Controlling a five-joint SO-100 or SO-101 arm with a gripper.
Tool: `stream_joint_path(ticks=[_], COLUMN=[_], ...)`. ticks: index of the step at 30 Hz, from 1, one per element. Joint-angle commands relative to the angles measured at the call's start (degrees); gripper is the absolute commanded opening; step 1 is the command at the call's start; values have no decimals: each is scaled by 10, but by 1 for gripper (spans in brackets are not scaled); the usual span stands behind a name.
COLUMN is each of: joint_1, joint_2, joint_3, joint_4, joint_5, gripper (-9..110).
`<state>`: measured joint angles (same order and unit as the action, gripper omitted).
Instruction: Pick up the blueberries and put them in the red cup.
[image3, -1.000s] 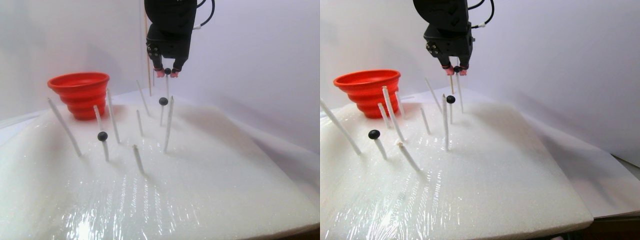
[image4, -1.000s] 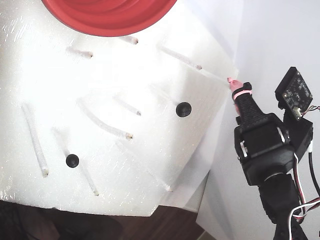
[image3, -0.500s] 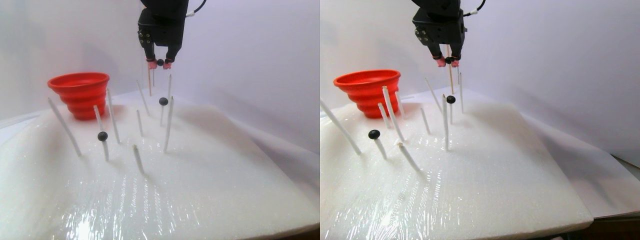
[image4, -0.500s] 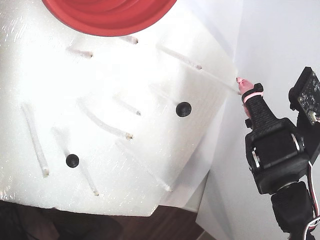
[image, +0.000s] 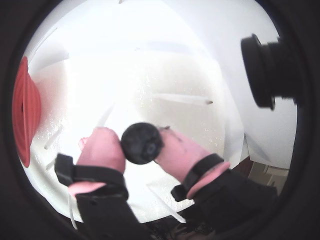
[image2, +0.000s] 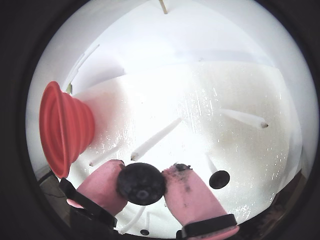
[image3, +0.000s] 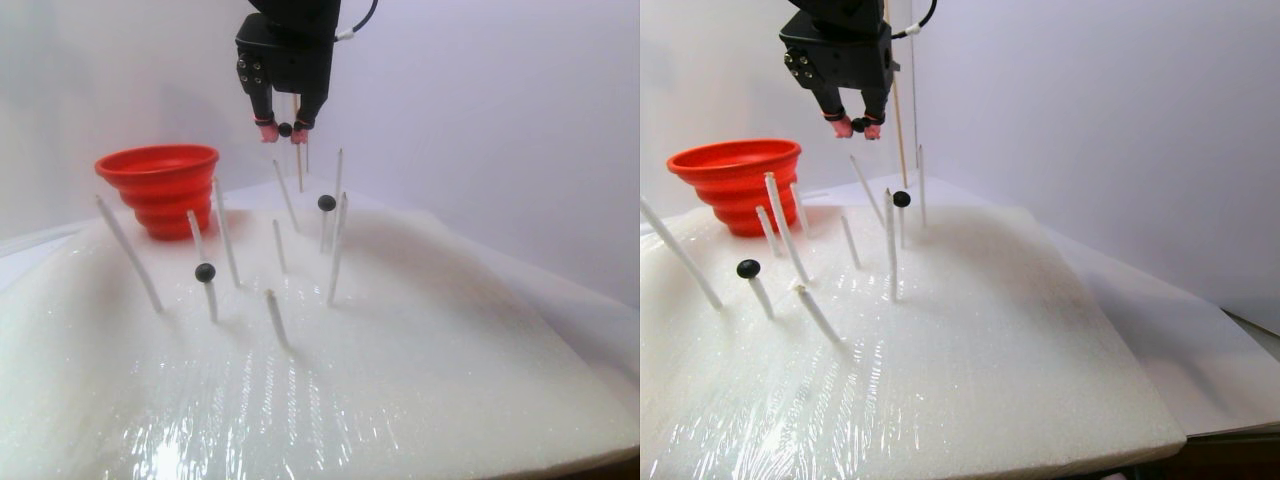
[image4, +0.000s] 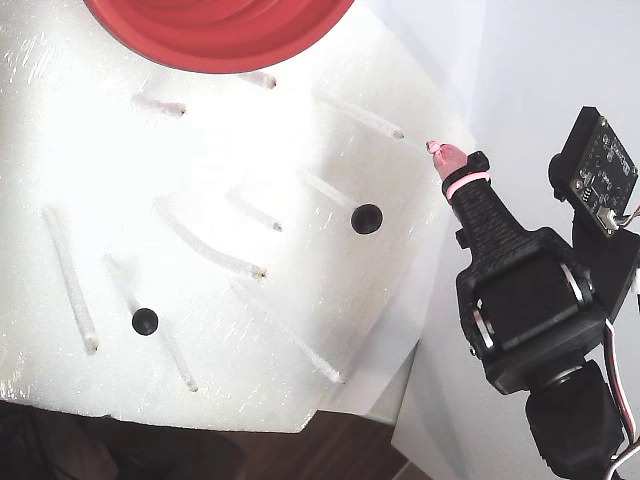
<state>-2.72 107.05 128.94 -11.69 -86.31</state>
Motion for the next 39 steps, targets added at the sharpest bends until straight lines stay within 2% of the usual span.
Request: stream_joint_path(ticks=[1, 39], joint_1=[-21, -178], joint_2=[67, 6], joint_3=[-7, -58], joint_4=[4, 4], joint_5=[-1, 12], gripper=[11, 11])
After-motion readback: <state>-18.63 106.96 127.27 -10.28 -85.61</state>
